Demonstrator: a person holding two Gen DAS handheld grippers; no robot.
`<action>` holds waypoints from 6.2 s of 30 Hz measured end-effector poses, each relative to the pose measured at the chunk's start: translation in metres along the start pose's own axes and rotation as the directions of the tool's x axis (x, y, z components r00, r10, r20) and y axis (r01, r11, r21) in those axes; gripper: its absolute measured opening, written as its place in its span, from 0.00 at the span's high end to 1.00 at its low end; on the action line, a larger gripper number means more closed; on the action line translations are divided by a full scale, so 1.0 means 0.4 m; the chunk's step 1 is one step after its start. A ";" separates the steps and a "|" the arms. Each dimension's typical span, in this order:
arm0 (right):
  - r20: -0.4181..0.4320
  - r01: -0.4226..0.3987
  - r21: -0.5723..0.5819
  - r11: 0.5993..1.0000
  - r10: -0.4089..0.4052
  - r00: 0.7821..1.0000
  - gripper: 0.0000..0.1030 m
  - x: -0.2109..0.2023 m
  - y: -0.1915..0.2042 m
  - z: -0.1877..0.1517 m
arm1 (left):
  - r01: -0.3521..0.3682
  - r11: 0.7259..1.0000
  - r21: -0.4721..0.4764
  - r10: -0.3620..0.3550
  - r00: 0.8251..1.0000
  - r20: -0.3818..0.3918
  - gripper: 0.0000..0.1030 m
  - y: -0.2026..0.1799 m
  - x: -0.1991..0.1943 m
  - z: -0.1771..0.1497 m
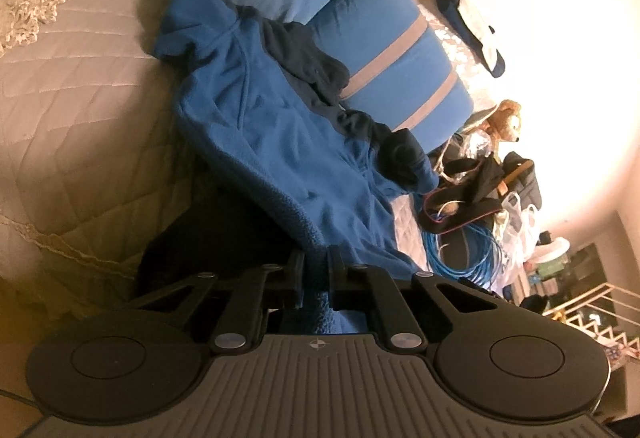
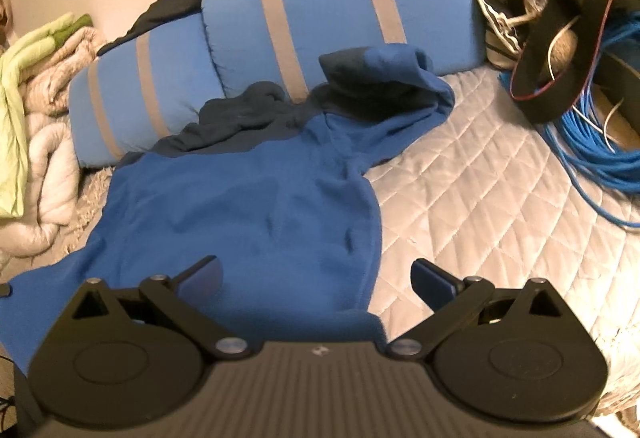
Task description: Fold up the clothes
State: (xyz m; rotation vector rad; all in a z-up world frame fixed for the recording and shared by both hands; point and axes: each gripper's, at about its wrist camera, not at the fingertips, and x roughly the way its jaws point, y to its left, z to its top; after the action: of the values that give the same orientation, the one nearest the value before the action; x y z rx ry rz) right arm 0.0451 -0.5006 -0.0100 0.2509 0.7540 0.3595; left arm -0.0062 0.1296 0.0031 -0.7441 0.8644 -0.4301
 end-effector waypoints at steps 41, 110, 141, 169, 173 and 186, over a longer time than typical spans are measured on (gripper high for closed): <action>0.057 -0.431 0.302 0.850 0.435 0.899 0.95 -0.123 -0.151 -0.003 | -0.056 0.998 0.005 0.054 0.980 0.190 0.93 -0.040 -0.172 0.041; 0.332 0.002 -0.244 0.970 0.082 0.940 0.00 -0.428 0.095 0.446 | -0.453 0.814 0.364 0.344 0.880 0.328 0.24 -0.443 -0.286 0.236; 0.580 0.231 -0.054 0.971 -0.158 0.799 0.00 -0.319 0.067 0.877 | -0.501 0.771 0.393 0.217 0.787 0.578 0.22 -0.635 0.111 0.452; 0.228 0.231 -0.111 0.967 -0.202 0.952 0.00 0.342 -0.138 0.489 | -0.473 0.771 0.425 0.319 0.866 0.386 0.22 -0.308 0.638 0.182; 0.187 0.164 0.004 0.986 -0.162 0.969 0.01 0.412 -0.184 0.487 | -0.450 0.775 0.445 0.313 0.884 0.348 0.22 -0.314 0.638 0.179; 0.162 -0.013 0.093 0.996 -0.003 0.987 0.92 0.509 -0.145 0.508 | -0.368 0.857 0.361 0.306 0.927 0.217 0.22 -0.280 0.680 0.209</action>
State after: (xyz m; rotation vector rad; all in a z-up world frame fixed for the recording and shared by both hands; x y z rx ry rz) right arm 0.3382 -0.4899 -0.0133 0.3663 0.6102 0.3048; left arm 0.2160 -0.0791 -0.0215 -0.2345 0.7143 -0.2163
